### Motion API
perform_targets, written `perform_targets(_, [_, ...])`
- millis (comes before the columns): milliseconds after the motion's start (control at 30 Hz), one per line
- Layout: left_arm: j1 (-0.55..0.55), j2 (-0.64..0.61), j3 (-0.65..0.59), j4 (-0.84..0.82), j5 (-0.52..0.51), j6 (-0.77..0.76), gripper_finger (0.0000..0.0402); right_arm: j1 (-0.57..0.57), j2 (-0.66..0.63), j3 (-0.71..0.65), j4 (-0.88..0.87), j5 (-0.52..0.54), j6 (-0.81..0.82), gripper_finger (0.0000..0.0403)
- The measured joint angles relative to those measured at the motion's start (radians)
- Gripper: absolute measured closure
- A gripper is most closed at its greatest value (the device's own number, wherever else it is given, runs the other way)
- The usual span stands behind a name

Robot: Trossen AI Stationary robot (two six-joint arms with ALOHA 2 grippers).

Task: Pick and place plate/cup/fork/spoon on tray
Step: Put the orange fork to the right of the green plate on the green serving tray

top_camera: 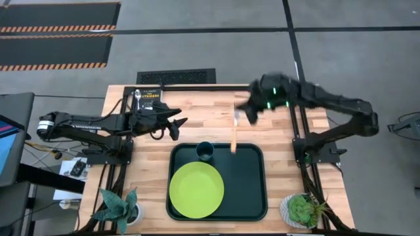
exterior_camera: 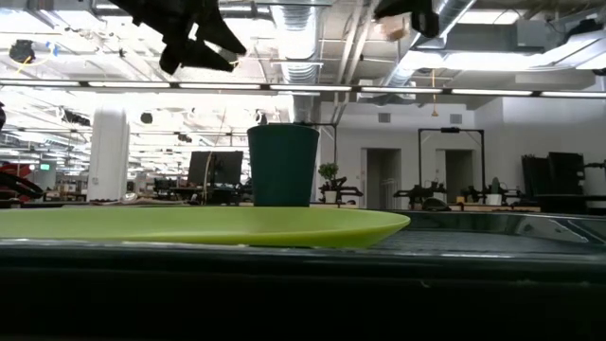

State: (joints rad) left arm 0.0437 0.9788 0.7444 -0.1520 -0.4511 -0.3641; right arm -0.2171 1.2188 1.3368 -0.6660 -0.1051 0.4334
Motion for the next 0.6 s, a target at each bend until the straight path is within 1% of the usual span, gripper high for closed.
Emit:
perform_targets(100, [0.0, -0.033, 0.0, 0.003, 0.0, -0.017, 0.0178, 0.122, -0.05, -0.17, 0.094, 0.019, 0.085, 0.0401])
perform_targets(200, [0.0, -0.056, 0.0, 0.003, 0.0, -0.022, 0.0178, 0.212, -0.052, -0.351, 0.238, 0.019, 0.178, 0.0401])
perform_targets(367, [0.0, -0.066, 0.0, -0.016, -0.008, -0.067, 0.0178, 0.296, 0.012, -0.612, 0.639, 0.021, 0.362, 0.0401])
perform_targets(433, [0.0, -0.062, 0.0, -0.025, -0.014, -0.068, 0.0178, 0.317, 0.06, -0.685, 0.809, 0.022, 0.416, 0.0401])
perform_targets(500, [0.0, -0.06, 0.0, -0.028, -0.017, -0.071, 0.0178, 0.34, 0.094, -0.737, 0.932, 0.026, 0.45, 0.0401])
perform_targets(600, [0.0, -0.061, 0.0, -0.027, -0.019, -0.076, 0.0178, 0.382, 0.144, -0.795, 1.025, 0.039, 0.485, 0.0401])
